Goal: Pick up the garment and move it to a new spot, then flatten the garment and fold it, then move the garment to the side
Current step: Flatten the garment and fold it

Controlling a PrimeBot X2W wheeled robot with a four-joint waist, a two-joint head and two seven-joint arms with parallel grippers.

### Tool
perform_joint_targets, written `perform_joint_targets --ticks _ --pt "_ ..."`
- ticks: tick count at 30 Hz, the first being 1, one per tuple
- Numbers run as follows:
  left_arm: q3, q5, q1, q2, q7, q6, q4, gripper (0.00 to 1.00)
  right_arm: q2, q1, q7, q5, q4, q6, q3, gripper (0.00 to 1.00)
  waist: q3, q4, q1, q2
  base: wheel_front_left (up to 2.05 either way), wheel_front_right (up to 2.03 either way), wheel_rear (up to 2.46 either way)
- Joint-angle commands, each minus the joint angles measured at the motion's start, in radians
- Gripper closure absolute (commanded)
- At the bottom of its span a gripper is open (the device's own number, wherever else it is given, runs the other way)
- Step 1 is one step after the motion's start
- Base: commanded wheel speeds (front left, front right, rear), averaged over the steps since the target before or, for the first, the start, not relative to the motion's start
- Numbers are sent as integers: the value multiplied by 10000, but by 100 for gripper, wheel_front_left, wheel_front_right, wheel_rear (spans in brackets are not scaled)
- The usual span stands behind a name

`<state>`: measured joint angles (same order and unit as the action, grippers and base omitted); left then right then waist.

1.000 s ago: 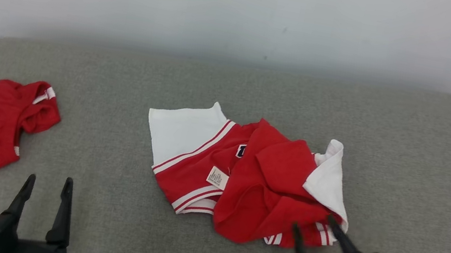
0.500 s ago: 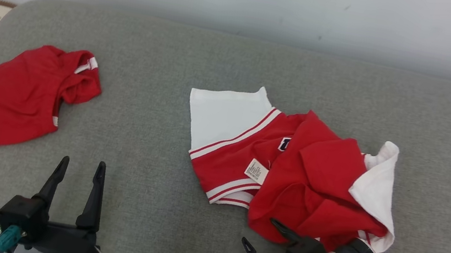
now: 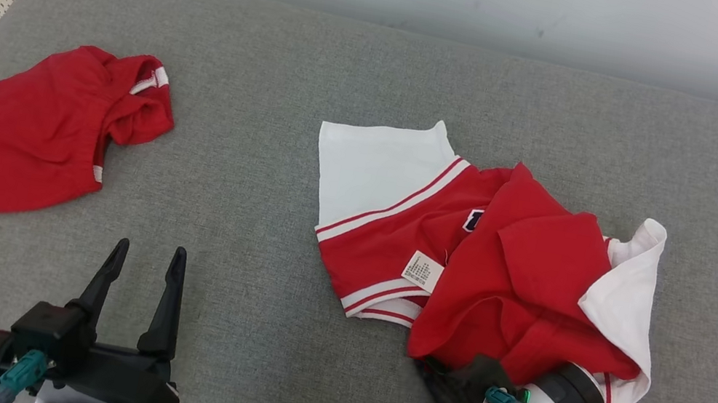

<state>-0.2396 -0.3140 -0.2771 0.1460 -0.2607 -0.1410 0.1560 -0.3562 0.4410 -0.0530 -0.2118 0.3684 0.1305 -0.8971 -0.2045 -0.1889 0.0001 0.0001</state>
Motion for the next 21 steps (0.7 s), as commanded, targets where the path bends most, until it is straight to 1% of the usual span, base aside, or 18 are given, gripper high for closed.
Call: perform_joint_targets --ticks 1,4,8,12,15,16,21 --pt "61 132 -88 -20 -57 73 57 0 24 -29 -98 -76 198 4 -52 100 -15 21 -1 -1 0 0 0" --pt "171 228 -87 -96 -57 143 79 0 143 1 130 -294 132 4 134 100 0 66 -1 -1 0 0 0" --pt "340 347 21 -161 -57 181 87 0 211 -102 441 -486 -442 3 596 100 76 227 -1 -1 0 0 0" --pt "516 417 141 -167 -57 213 71 0 166 -337 638 -454 -1373 3 1509 100 137 477 -1 -1 0 0 0" --pt "619 498 138 -140 -58 247 38 0 134 -611 743 -327 -2105 3 2554 100 121 653 -1 -1 0 0 0" --pt "700 544 141 -129 -58 262 16 0 188 -863 805 -236 -2483 3 3451 100 112 762 -1 -1 0 0 0" --pt "827 635 139 -96 -58 322 -5 0 446 -1266 902 23 -2790 3 5646 100 69 977 -1 -1 0 0 0"
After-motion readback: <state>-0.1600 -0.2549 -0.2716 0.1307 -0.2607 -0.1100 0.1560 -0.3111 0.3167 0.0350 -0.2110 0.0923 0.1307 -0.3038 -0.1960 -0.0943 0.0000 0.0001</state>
